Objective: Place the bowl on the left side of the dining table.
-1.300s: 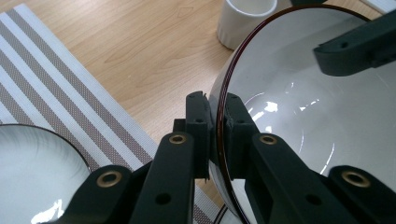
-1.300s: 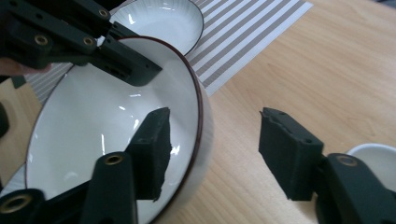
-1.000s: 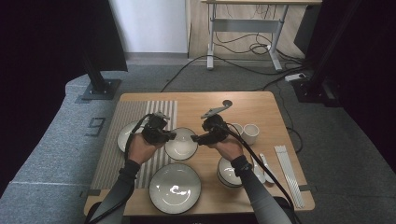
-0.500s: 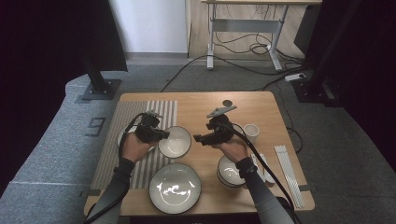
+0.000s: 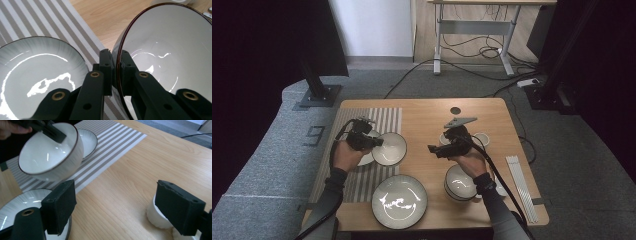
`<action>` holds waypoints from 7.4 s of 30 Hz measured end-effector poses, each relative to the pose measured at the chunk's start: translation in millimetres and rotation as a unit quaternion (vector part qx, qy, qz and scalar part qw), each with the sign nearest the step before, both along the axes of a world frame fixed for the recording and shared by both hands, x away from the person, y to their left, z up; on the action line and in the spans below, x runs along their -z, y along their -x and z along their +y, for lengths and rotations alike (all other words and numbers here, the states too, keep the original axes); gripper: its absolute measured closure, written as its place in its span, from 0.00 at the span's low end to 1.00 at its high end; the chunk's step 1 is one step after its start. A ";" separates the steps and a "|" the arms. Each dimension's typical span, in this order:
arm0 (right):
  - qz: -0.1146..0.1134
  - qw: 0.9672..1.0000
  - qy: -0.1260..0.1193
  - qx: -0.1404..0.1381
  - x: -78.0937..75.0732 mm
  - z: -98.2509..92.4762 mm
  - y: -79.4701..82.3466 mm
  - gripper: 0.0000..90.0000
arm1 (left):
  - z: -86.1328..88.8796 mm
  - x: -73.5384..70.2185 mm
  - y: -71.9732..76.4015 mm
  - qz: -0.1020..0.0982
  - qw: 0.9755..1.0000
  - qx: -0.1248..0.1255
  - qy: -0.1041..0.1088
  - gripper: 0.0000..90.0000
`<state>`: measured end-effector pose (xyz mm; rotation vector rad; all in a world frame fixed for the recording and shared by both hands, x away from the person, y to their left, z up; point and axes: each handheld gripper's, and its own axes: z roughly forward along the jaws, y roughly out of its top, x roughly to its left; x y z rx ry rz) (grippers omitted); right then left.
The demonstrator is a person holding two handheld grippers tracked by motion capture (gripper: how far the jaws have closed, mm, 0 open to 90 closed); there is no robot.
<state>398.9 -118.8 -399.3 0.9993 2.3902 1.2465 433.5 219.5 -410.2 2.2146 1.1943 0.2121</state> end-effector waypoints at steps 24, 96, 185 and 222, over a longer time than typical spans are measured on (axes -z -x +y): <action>-0.027 0.998 0.019 0.053 17.9 -55.7 29.1 0.12 | 45.9 -7.7 -13.0 0.009 0.998 -0.053 0.009 0.93; -0.098 0.977 -0.001 0.187 80.4 -116.4 64.9 0.15 | 118.2 59.4 -69.9 0.087 0.981 -0.175 0.003 0.93; -0.056 0.986 0.008 0.159 90.6 -112.4 61.5 0.15 | 61.2 16.5 38.7 -0.166 0.984 0.001 0.063 0.00; -0.045 0.988 0.007 0.150 99.8 -110.9 61.2 0.14 | 31.0 89.3 101.8 -0.206 0.977 0.023 0.051 0.00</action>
